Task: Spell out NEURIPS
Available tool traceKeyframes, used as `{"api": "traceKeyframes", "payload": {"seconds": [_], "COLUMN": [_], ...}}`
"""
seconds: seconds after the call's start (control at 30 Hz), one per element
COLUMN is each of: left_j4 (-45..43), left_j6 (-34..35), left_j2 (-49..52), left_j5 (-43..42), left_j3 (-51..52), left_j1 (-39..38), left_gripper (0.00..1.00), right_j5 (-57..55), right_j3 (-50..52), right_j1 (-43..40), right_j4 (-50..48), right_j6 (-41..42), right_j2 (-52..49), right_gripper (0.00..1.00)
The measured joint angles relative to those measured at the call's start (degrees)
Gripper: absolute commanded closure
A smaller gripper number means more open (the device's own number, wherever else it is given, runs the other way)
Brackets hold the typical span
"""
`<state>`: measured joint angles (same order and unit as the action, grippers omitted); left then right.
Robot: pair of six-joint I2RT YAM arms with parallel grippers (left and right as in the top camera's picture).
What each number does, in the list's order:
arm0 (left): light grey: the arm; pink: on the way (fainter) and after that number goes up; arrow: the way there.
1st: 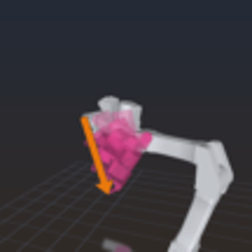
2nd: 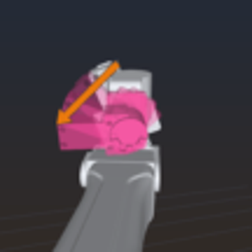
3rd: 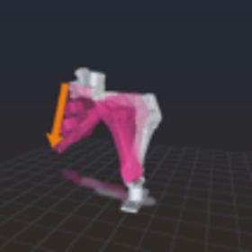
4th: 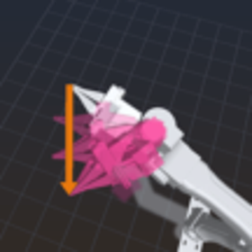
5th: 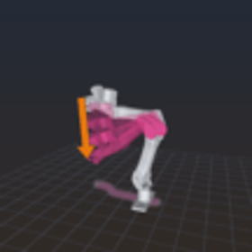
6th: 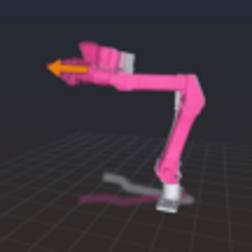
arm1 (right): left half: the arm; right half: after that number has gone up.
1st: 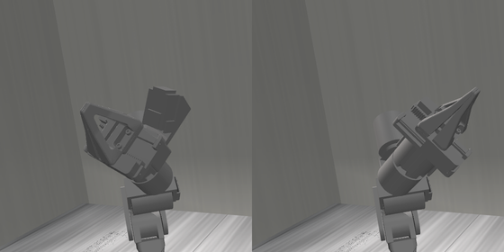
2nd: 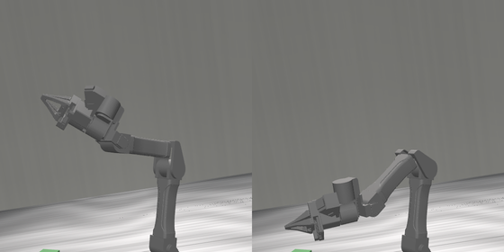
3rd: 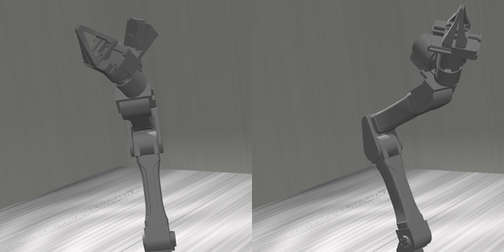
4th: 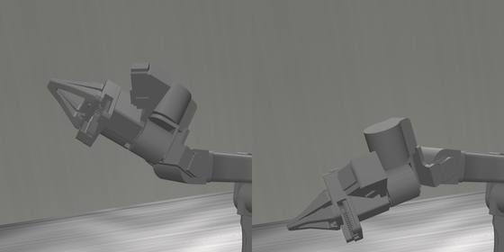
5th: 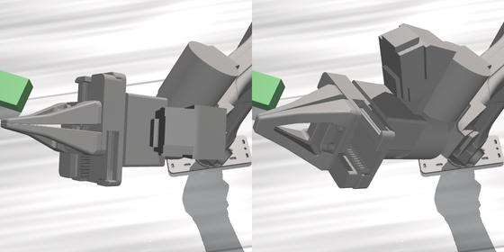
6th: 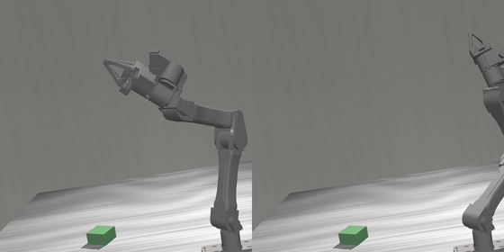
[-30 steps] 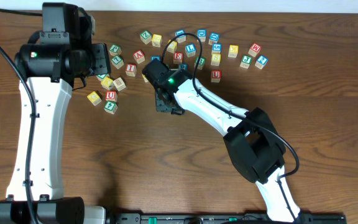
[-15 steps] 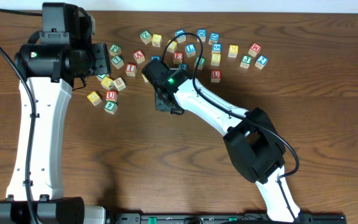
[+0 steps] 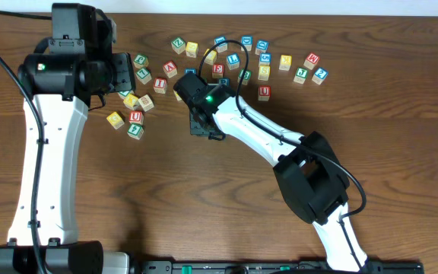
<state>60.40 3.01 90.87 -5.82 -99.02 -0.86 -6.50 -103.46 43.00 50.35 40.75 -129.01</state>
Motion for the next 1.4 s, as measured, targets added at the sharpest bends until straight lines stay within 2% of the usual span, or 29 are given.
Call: {"api": "traceKeyframes", "payload": {"seconds": [1.4], "left_j4": [0.00], "left_j6": [0.00], "left_j2": [0.00], "left_j5": [0.02], "left_j3": [0.00], "left_j1": [0.00], "left_gripper": [0.44], "right_j5": [0.07], "right_j3": [0.09], "right_j1": [0.00], "right_j4": [0.28], "right_j6": [2.49], "right_j2": [0.00], "right_gripper": [0.75]}}
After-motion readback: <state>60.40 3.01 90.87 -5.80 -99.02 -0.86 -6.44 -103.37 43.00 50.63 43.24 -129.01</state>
